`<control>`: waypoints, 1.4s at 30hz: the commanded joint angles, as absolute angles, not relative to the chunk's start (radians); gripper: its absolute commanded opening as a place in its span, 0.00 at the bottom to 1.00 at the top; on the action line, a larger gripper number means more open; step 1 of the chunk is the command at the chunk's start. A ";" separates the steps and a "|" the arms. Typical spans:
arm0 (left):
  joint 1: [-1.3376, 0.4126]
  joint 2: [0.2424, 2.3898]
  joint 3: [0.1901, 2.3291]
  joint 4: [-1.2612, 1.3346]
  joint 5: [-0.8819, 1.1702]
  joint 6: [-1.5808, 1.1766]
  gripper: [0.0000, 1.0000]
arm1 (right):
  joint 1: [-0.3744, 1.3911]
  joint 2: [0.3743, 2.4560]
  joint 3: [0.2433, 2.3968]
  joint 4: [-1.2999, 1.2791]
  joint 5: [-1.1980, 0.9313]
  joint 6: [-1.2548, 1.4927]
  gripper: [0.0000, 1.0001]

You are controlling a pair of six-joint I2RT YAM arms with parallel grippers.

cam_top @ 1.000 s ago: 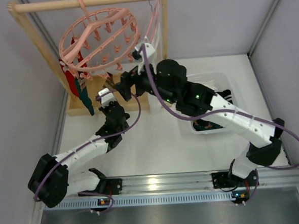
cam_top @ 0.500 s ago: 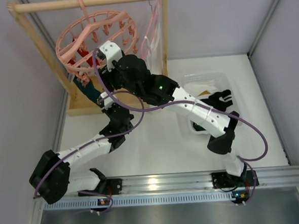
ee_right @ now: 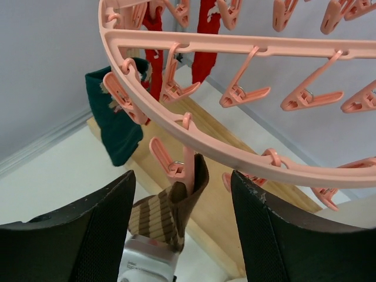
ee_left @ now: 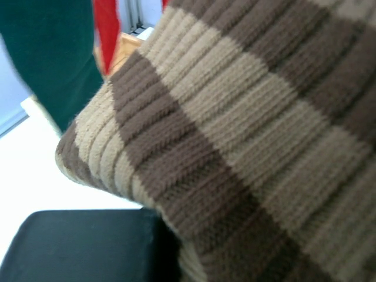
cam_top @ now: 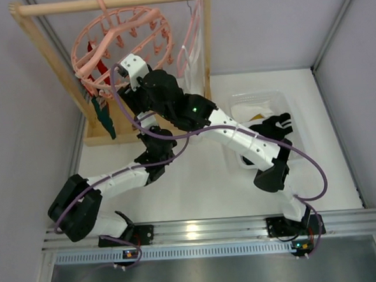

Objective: Remove the socks clipped to the hanger

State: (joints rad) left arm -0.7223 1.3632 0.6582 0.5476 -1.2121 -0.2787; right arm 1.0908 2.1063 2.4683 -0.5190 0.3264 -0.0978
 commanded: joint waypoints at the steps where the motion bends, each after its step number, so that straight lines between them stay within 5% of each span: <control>1: -0.739 1.396 0.710 0.612 -1.207 -0.290 0.00 | 1.083 2.103 2.479 -0.468 0.318 -0.118 0.63; 32: -0.810 1.450 0.792 0.609 -1.169 -0.224 0.00 | 1.054 2.071 2.356 -0.302 0.391 -0.178 0.59; 38: -0.818 1.442 0.787 0.611 -1.166 -0.229 0.00 | 1.052 2.083 2.356 -0.265 0.397 -0.192 0.47; 41: -0.818 1.440 0.784 0.609 -1.164 -0.229 0.00 | 1.054 2.083 2.356 -0.262 0.382 -0.190 0.24; 42: -0.818 1.440 0.784 0.611 -1.166 -0.230 0.00 | 1.054 2.083 2.356 -0.262 0.379 -0.190 0.23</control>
State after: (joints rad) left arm -0.8101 1.4517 0.7670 0.5598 -1.1671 -0.2329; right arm 1.0637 2.1086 2.3497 -0.3580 0.3756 -0.1814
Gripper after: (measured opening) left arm 0.031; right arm 0.267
